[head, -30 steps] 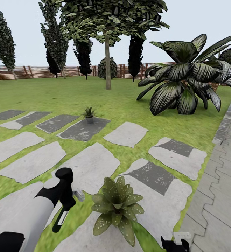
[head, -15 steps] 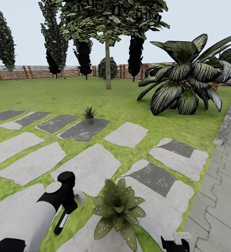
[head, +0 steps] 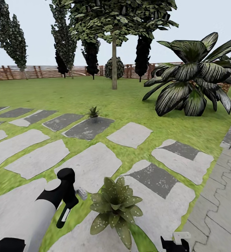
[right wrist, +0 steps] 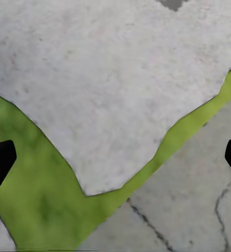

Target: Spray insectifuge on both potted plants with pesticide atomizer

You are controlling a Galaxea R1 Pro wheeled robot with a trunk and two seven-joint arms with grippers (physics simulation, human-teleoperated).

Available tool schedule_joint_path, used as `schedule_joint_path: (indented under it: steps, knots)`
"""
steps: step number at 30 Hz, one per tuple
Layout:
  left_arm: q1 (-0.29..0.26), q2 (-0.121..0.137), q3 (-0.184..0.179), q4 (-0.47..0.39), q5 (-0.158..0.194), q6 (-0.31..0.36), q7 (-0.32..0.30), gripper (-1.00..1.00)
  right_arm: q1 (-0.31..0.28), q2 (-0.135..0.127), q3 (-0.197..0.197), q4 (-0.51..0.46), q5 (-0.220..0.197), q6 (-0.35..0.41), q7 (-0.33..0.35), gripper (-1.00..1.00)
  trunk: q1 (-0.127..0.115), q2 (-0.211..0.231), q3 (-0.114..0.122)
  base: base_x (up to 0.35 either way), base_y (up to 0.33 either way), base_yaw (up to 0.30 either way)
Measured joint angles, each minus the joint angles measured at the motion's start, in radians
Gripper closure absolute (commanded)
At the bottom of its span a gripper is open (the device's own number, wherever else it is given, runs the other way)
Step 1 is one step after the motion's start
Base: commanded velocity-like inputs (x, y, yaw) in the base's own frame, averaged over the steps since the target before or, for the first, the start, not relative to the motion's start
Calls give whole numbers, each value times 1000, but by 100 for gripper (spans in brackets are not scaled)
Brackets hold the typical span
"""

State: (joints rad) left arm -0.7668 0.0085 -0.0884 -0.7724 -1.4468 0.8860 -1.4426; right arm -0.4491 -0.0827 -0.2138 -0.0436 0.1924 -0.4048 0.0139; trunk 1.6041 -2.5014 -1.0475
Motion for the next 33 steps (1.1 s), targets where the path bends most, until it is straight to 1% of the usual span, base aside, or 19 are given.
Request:
schedule_joint_path:
  steps: [13,19,22,24,27,30,31,33]
  knots:
    - [2,-1,2,0,1,-1,2,100,0,0,0,0,0,0,0,-100,0,0,10,-281,-153,242]
    - [4,0,4,2,3,-1,4,100,0,0,0,0,1,0,1,-100,0,0,17,-92,-247,219]
    - [7,0,4,3,7,-1,5,100,0,0,0,0,1,0,1,-100,0,0,20,-217,-199,219]
    - [8,1,3,2,43,-2,7,100,0,0,0,0,1,0,1,-100,0,0,22,-288,-115,218]
    - [8,1,0,2,83,-4,11,100,0,0,0,-1,1,0,1,-100,0,0,25,-310,-27,216]
    - [8,0,1,3,135,-4,43,100,0,0,1,-2,1,-1,1,-100,0,0,28,-319,-3,118]
    - [9,1,0,4,178,-5,70,100,0,1,3,-1,3,0,4,-100,0,0,28,-330,-1,26]
    - [10,1,0,6,249,-8,127,100,0,3,5,-1,9,0,6,-100,0,0,28,-333,0,10]
